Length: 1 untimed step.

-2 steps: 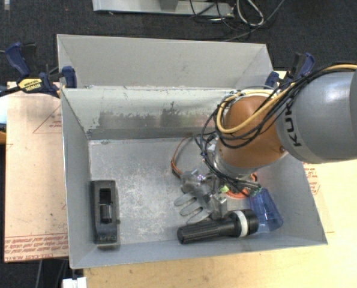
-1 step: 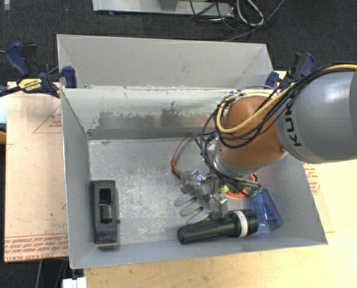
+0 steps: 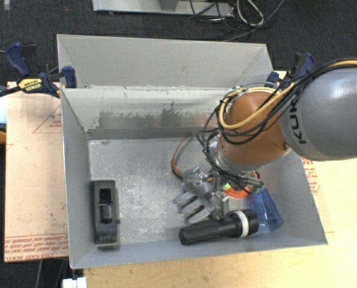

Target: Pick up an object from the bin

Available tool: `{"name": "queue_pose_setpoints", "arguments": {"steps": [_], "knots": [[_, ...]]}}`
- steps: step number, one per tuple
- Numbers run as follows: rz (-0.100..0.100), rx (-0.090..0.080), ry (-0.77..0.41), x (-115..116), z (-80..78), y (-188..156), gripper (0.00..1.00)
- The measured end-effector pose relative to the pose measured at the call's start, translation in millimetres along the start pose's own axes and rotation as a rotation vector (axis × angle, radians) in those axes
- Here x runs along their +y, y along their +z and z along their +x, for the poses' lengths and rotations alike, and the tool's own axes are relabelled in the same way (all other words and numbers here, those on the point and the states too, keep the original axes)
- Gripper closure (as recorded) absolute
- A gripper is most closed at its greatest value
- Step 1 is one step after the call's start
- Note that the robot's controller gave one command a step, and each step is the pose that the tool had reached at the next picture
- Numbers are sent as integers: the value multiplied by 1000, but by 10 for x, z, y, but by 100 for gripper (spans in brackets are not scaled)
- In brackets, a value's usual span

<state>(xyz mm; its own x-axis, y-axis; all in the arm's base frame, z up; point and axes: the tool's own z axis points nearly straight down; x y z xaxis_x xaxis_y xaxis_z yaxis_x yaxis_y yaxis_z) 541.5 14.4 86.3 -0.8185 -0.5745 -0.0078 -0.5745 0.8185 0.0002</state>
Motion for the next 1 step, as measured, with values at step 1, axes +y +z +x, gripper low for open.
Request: {"name": "queue_pose_setpoints", "arguments": {"steps": [1], "knots": [[-3, 3, 2, 12, 2, -419, 100]]}}
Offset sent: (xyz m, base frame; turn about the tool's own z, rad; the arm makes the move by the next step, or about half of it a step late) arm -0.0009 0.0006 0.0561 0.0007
